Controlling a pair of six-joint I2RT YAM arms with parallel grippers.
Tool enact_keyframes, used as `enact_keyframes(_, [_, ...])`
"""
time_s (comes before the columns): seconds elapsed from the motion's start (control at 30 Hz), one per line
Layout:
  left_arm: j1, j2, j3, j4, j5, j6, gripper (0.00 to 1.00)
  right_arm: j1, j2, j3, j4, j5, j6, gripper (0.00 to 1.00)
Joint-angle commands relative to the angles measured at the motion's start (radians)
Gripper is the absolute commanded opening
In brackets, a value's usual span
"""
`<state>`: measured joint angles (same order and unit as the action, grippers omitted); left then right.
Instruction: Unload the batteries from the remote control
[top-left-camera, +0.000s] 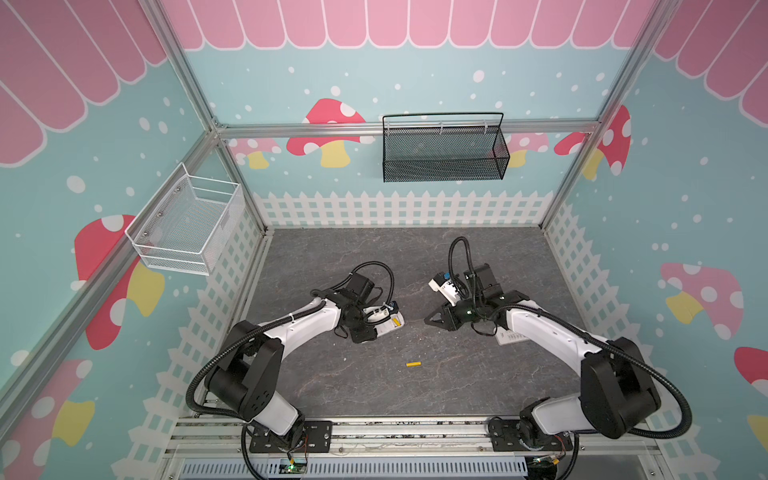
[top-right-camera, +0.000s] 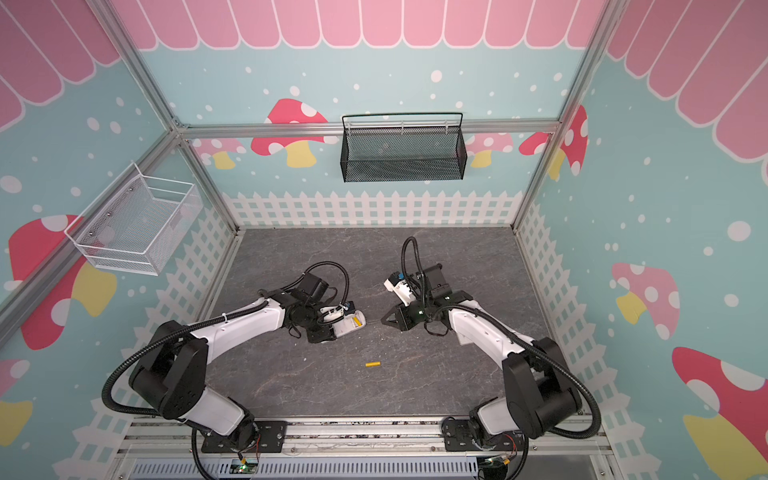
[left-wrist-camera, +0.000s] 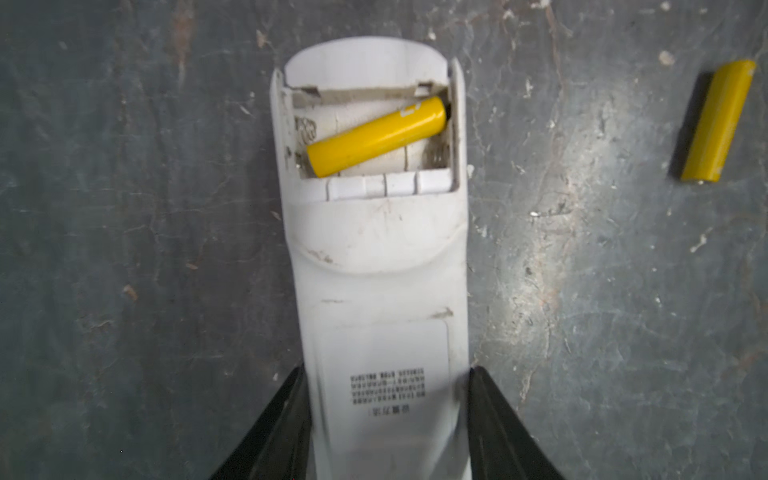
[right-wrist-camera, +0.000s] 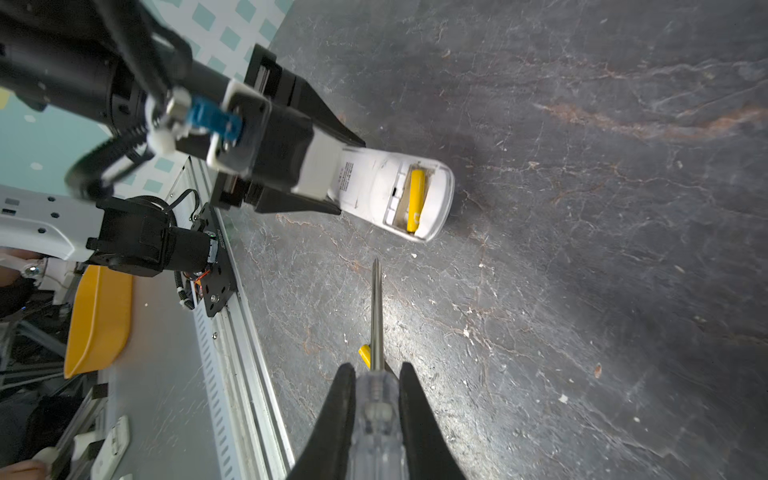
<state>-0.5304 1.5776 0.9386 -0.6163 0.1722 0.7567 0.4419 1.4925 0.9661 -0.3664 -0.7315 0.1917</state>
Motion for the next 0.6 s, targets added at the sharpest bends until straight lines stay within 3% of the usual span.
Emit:
enact_keyframes(0.0, [-0.031,0.02,-0.03,0.0,0.009,0.055,0.13,-0.003,0.087,0.096,-0.122,0.0,-0.005,0.0])
enact_keyframes(0.57, [-0.072,0.047,-0.043,0.023,-0.026,0.057,0.13,0.031,0.255,0.222,-0.221,0.015,0.068,0.0])
